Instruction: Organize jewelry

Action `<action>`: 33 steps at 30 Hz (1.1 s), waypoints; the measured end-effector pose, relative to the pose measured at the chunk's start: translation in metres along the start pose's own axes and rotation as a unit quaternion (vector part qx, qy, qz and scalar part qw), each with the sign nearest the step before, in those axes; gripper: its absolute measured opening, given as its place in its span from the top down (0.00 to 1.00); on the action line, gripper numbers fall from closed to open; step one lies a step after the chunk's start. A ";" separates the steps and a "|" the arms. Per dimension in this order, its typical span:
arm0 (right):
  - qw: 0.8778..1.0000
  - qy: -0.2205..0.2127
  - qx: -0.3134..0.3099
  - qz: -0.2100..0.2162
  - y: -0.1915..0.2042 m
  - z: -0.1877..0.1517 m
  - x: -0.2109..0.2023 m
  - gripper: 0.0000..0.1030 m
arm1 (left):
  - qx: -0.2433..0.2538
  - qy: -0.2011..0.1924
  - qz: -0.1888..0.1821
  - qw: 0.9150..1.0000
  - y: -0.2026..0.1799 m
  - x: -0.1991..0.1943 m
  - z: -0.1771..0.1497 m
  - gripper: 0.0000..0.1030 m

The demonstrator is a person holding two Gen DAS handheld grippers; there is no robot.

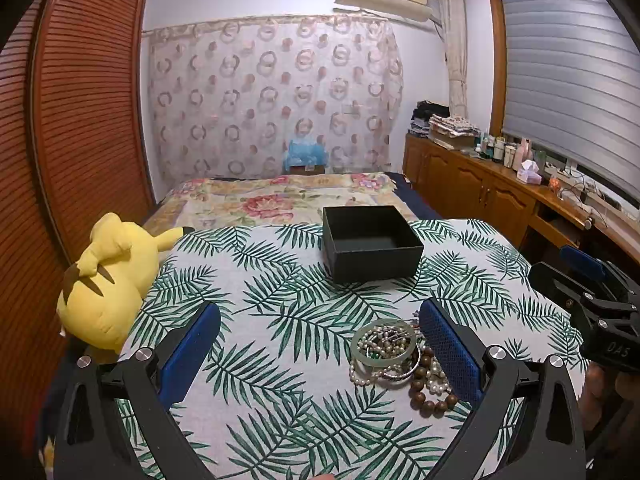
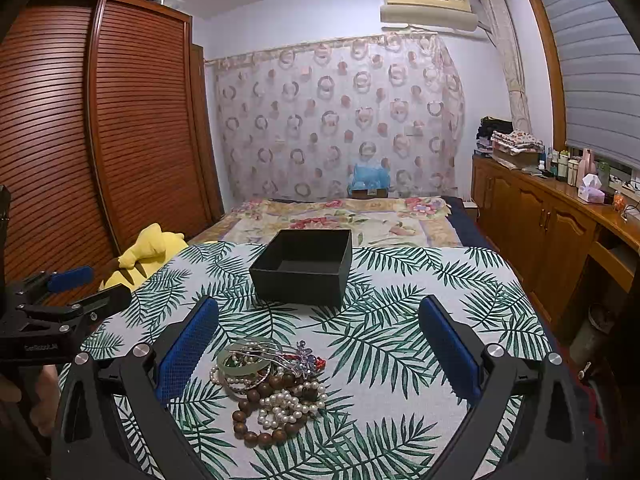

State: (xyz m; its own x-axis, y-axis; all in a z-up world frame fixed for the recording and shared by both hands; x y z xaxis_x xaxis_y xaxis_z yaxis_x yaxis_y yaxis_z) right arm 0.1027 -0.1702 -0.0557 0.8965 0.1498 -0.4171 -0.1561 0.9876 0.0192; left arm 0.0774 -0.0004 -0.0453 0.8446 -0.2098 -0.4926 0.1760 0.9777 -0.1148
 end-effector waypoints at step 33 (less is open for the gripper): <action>1.000 0.000 0.002 0.001 0.001 0.000 -0.001 0.02 | -0.001 -0.002 -0.001 1.000 0.001 0.000 0.000 0.06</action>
State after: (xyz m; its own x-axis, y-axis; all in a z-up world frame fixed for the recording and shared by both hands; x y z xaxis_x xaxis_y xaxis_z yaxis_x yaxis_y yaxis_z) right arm 0.1019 -0.1693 -0.0553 0.8962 0.1527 -0.4166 -0.1573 0.9873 0.0235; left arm 0.0777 0.0002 -0.0451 0.8462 -0.2116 -0.4891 0.1765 0.9773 -0.1173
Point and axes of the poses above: each gripper's, at about its wrist camera, not at the fingertips, and x roughly the way its jaws point, y to its left, z to its top, the point moved 9 cm from there along x, roughly the way its jaws point, and after that the axes turned 12 degrees about -z, right-handed, at the moved point
